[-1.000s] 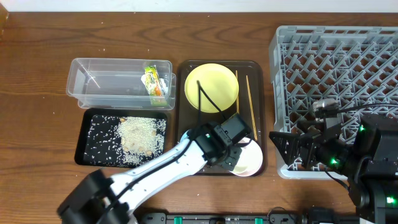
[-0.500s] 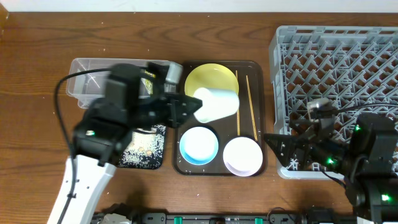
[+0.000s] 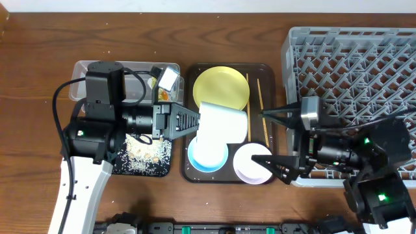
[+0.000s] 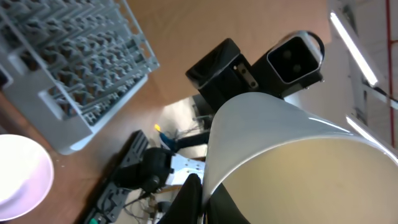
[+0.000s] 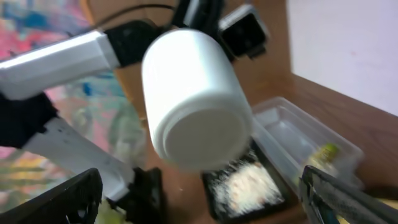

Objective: Sort waste into correct bins and load items into the dishwasher rack
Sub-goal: 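Lift the white cup and hand it to the right gripper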

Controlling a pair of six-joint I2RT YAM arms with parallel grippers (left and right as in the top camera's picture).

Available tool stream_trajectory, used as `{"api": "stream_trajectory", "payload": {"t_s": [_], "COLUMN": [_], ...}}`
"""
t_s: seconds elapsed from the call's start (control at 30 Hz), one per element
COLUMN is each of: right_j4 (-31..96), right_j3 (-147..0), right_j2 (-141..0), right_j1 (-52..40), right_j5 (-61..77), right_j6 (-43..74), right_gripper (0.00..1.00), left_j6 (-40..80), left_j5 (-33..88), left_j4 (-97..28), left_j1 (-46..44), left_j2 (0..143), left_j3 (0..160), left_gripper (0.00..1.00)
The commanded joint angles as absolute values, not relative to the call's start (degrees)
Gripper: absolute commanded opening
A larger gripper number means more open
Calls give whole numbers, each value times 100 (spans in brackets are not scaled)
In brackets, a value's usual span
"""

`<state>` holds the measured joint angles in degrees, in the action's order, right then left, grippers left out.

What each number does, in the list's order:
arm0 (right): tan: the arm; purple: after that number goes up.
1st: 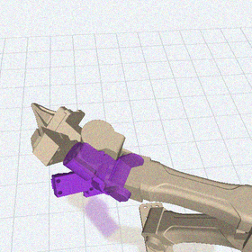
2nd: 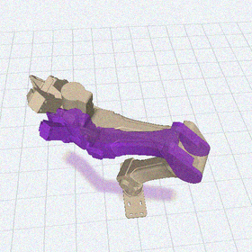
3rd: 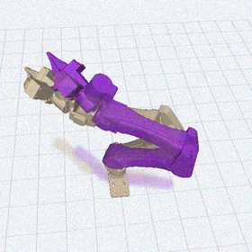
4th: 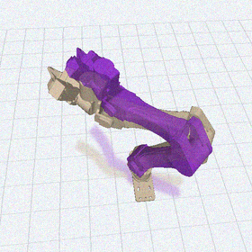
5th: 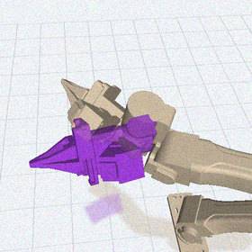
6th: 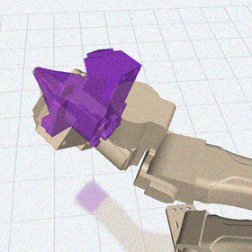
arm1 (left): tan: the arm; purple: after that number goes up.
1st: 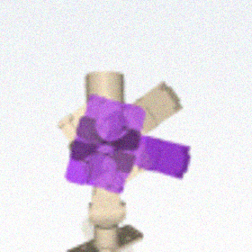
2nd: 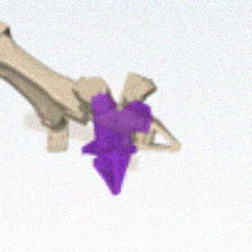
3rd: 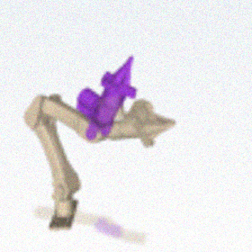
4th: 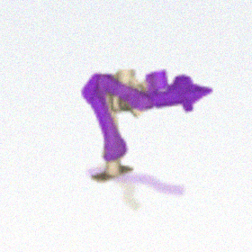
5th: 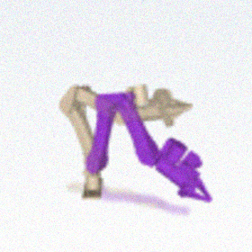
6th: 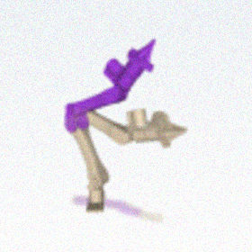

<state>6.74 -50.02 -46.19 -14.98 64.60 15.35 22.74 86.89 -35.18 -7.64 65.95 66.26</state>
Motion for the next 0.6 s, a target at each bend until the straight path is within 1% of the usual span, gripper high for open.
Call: {"api": "stream_trajectory", "payload": {"t_s": [0.0,0.1,0.2,0.23,0.27,0.3,0.33,0.37,0.43,0.5,0.57], "right_j4": [338,-21,-558,-727,-917,-1039,-1138,-1223,-1297,-1402,-1466], "right_j3": [-4991,-4991,-4991,-4993,-4993,-4993,-4993,-4993,-4993,-4993,-4993], "right_j2": [-4897,-5214,-5507,-5581,-5666,-5719,-5758,-5787,-5798,-5798,-5795], "right_j1": [-1997,-2392,-2637,-2692,-2751,-2781,-2797,-2794,-2792,-2792,-2792], "right_j5": [6112,5835,5833,5833,5830,5830,5833,5833,5830,5835,5861], "right_j6": [2300,2414,2604,2672,2744,2790,2845,2880,2871,2873,2875], "right_gripper": [99,99,94,89,81,77,75,75,81,89,93], "left_j6": [2281,2281,2281,2281,2281,2279,2279,2279,2281,2279,2281], "left_j5": [8997,8991,8934,8934,8934,8932,8932,8932,8932,8932,8932], "left_j4": [-3505,-3503,-3507,-3507,-3505,-3505,-3505,-3505,-3505,-3505,-3505], "left_j1": [-856,-860,-860,-860,-860,-860,-860,-860,-860,-860,-860], "left_j2": [6591,6591,6589,6591,6591,6591,6591,6591,6591,6591,6591], "left_j3": [6672,6672,6661,6661,6661,6659,6659,6654,6654,6650,6650], "left_gripper": [6,6,6,6,6,6,7,7,7,7,7]}}
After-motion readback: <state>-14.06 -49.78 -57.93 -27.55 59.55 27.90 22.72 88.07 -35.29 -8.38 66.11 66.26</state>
